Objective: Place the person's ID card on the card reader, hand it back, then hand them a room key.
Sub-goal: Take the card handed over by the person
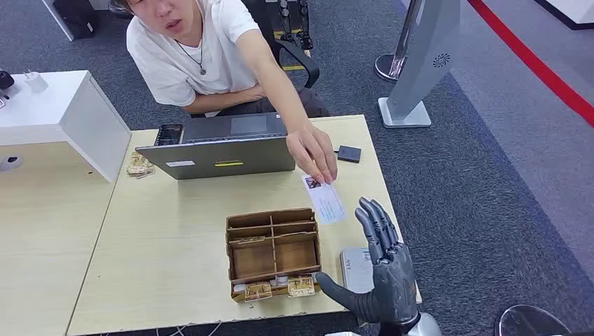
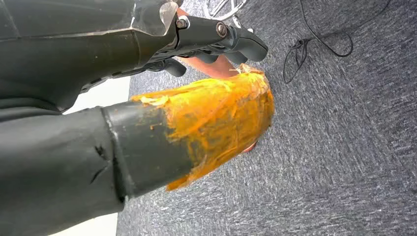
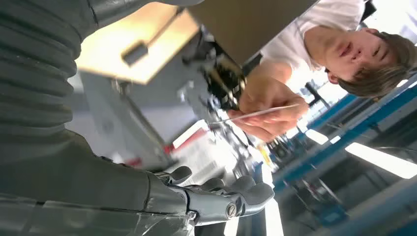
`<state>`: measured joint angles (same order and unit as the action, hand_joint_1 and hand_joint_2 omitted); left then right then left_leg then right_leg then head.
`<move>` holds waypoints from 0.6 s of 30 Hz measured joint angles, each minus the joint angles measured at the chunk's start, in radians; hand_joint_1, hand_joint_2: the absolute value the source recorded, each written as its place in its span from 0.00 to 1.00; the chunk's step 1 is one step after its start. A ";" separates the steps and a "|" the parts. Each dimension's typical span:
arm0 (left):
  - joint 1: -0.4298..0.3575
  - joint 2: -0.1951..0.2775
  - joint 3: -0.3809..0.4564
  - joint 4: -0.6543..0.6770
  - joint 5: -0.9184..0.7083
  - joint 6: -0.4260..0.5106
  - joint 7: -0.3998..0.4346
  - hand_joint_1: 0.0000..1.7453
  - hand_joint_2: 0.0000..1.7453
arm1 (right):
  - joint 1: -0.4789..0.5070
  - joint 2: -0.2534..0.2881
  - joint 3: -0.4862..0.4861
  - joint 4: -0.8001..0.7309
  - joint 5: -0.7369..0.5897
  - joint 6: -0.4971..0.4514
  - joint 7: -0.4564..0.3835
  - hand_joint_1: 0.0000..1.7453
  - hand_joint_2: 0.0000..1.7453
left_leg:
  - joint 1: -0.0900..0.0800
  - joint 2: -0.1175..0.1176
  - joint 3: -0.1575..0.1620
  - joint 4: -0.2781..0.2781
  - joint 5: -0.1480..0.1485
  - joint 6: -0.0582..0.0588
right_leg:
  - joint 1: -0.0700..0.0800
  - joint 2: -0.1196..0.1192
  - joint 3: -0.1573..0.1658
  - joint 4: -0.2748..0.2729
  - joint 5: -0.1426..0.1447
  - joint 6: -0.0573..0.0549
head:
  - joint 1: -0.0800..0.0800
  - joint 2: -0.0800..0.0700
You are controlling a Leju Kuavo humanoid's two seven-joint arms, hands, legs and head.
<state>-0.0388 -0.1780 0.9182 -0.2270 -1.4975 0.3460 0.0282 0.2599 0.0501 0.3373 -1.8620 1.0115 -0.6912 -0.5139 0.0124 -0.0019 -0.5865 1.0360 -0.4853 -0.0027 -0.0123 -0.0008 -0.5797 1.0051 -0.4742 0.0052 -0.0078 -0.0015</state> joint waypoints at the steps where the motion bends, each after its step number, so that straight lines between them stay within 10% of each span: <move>1: 0.000 0.000 -0.001 0.000 -0.001 0.000 0.000 0.00 0.00 | 0.001 0.012 -0.012 -0.001 0.024 0.000 -0.011 0.00 1.00 | 0.000 0.000 0.000 0.000 0.000 0.000 | 0.000 0.000 0.000 0.000 0.000 0.000 | 0.000 0.000; 8: 0.000 0.001 -0.007 0.000 -0.014 -0.003 0.004 0.00 0.00 | 0.001 0.154 -0.174 -0.035 0.338 0.000 -0.067 0.00 1.00 | 0.000 0.000 0.000 0.000 0.000 0.000 | 0.000 0.000 0.000 0.000 0.000 0.000 | 0.000 0.000; 16: 0.000 0.000 -0.009 0.000 -0.016 -0.005 -0.002 0.00 0.00 | -0.043 0.151 -0.203 -0.079 0.542 -0.001 0.194 0.00 1.00 | -0.001 0.000 0.000 0.000 0.000 0.000 | 0.000 0.000 0.000 0.000 0.000 0.000 | 0.001 0.000; 17: 0.000 0.000 -0.010 0.000 -0.016 -0.005 -0.003 0.00 0.00 | -0.047 0.147 -0.203 -0.081 0.542 -0.001 0.197 0.03 1.00 | -0.001 0.000 0.000 0.000 0.000 0.000 | 0.000 0.000 0.000 0.000 0.000 0.000 | 0.001 0.000; 18: 0.000 0.000 -0.010 0.000 -0.016 -0.005 -0.005 0.00 0.00 | -0.049 0.144 -0.203 -0.082 0.542 -0.001 0.201 0.28 1.00 | -0.001 0.000 0.000 0.000 0.000 0.000 | 0.000 0.000 0.000 0.000 0.000 0.000 | 0.001 0.000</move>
<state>-0.0389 -0.1782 0.9077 -0.2270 -1.5139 0.3414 0.0232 0.2109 0.1943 0.1347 -1.9439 1.5536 -0.6920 -0.3132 0.0118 -0.0019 -0.5867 1.0362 -0.4850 -0.0024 -0.0127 -0.0008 -0.5794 1.0052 -0.4741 0.0053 -0.0072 -0.0015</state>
